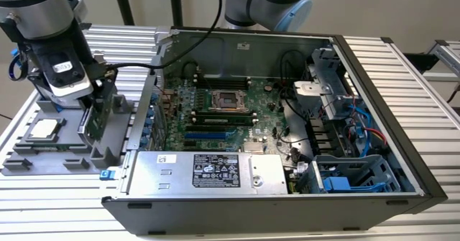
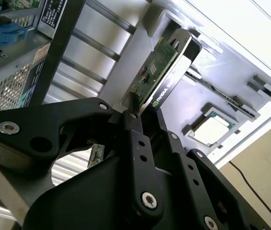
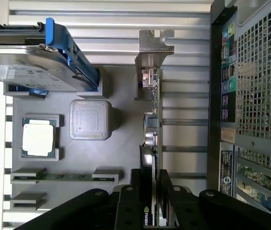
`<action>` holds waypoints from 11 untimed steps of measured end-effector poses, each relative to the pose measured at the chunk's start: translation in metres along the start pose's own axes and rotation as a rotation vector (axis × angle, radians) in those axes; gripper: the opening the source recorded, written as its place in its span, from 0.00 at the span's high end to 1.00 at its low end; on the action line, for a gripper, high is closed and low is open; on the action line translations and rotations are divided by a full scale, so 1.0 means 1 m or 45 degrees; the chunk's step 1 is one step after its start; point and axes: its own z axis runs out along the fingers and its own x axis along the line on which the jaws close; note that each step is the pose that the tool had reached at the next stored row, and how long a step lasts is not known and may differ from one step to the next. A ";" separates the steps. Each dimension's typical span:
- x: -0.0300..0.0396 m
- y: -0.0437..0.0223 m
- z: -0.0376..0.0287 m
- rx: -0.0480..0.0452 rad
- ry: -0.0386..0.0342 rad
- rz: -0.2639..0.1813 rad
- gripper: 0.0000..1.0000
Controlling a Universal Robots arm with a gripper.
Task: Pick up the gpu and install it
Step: 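Pick up the gpu and move the gpu toward the slot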
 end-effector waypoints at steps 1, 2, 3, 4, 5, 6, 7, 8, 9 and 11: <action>0.0000 0.0001 -0.0010 0.000 0.0001 0.000 1.00; 0.0000 0.0001 -0.0019 0.000 0.0001 0.000 1.00; 0.0000 0.0002 -0.0028 0.000 0.0001 0.000 1.00; 0.0000 0.0003 -0.0037 0.000 0.0001 0.000 1.00; 0.0000 0.0003 -0.0046 0.000 0.0001 0.000 1.00; 0.0000 0.0003 -0.0054 0.000 0.0001 0.000 1.00; 0.0000 0.0004 -0.0062 0.000 0.0000 0.000 1.00; 0.0001 0.0005 -0.0071 0.000 0.0001 0.000 1.00; 0.0000 0.0005 -0.0078 0.000 0.0002 0.000 1.00; 0.0000 0.0007 -0.0093 0.000 0.0001 0.000 1.00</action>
